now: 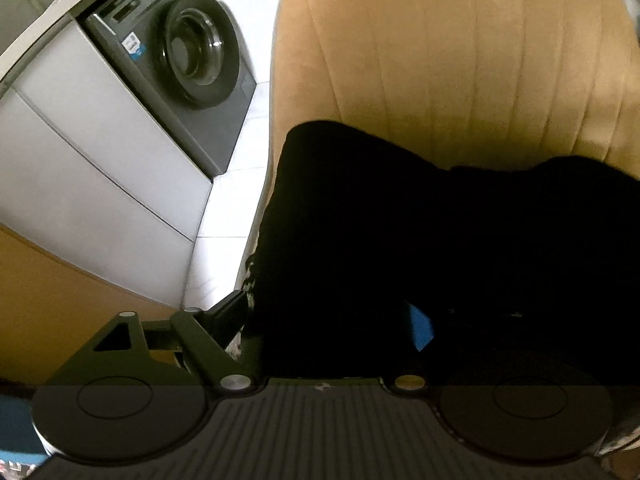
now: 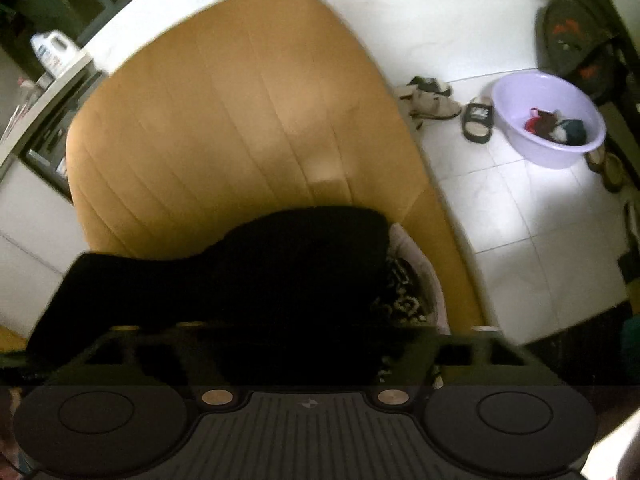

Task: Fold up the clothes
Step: 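Lower the trousers onto the clothes stack and open both grippers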

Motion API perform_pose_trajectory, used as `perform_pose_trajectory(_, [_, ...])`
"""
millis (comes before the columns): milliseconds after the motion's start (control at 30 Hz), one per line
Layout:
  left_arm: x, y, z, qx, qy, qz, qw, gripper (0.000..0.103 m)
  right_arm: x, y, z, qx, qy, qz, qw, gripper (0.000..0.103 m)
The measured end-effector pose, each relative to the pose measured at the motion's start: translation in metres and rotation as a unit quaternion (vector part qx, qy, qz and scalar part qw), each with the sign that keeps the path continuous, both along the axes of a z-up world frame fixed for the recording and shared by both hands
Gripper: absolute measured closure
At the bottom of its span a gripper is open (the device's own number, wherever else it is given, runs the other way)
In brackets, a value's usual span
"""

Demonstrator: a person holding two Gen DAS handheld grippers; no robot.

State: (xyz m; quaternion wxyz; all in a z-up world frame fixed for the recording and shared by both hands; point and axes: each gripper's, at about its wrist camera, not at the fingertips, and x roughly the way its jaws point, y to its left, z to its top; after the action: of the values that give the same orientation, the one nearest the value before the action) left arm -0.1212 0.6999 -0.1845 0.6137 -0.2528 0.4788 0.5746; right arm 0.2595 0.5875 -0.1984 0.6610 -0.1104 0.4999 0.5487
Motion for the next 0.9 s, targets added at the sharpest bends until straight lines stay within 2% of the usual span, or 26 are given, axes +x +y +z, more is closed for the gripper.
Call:
perform_pose_trajectory(100, [0.006,-0.015,0.01,0.016,0.003,-0.019,0.9997,0.018,-0.007,-0.011,0.017,0.016,-0.026,0.003,1.0,0.009])
perform_pose_trajectory(200, [0.013,-0.03,0.02,0.032,0.005,-0.037,0.9988,0.008,-0.019,-0.018,0.021,0.003,-0.053,0.015,0.998,0.007])
perform_pose_trajectory(233, [0.015,-0.034,0.023,0.037,0.007,-0.044,0.9984,0.007,-0.023,-0.018,0.019,-0.007,-0.064,0.024,0.998,0.007])
perform_pose_trajectory(300, [0.02,-0.036,0.01,0.035,0.033,-0.054,0.9974,0.003,-0.035,-0.018,0.007,-0.034,-0.095,0.034,0.994,0.007])
perform_pose_trajectory(367, [0.017,-0.037,0.012,0.033,0.026,-0.049,0.9979,0.003,-0.043,-0.016,-0.007,-0.059,-0.115,0.039,0.991,0.006])
perform_pose_trajectory(433, [0.015,-0.038,0.014,0.03,0.02,-0.045,0.9983,0.003,-0.045,-0.016,-0.014,-0.063,-0.107,0.029,0.992,0.006])
perform_pose_trajectory(533, [0.011,-0.039,0.018,0.027,0.01,-0.038,0.9989,0.003,-0.041,-0.021,-0.006,-0.055,-0.078,0.008,0.995,0.004])
perform_pose_trajectory(667, [0.007,-0.049,0.027,0.022,-0.007,-0.038,0.999,0.003,-0.044,-0.041,0.018,-0.033,-0.079,-0.01,0.996,0.001])
perform_pose_trajectory(900, [-0.005,-0.109,0.059,0.016,-0.077,-0.047,0.9958,0.002,-0.069,-0.104,0.07,0.006,-0.068,-0.042,0.997,0.001])
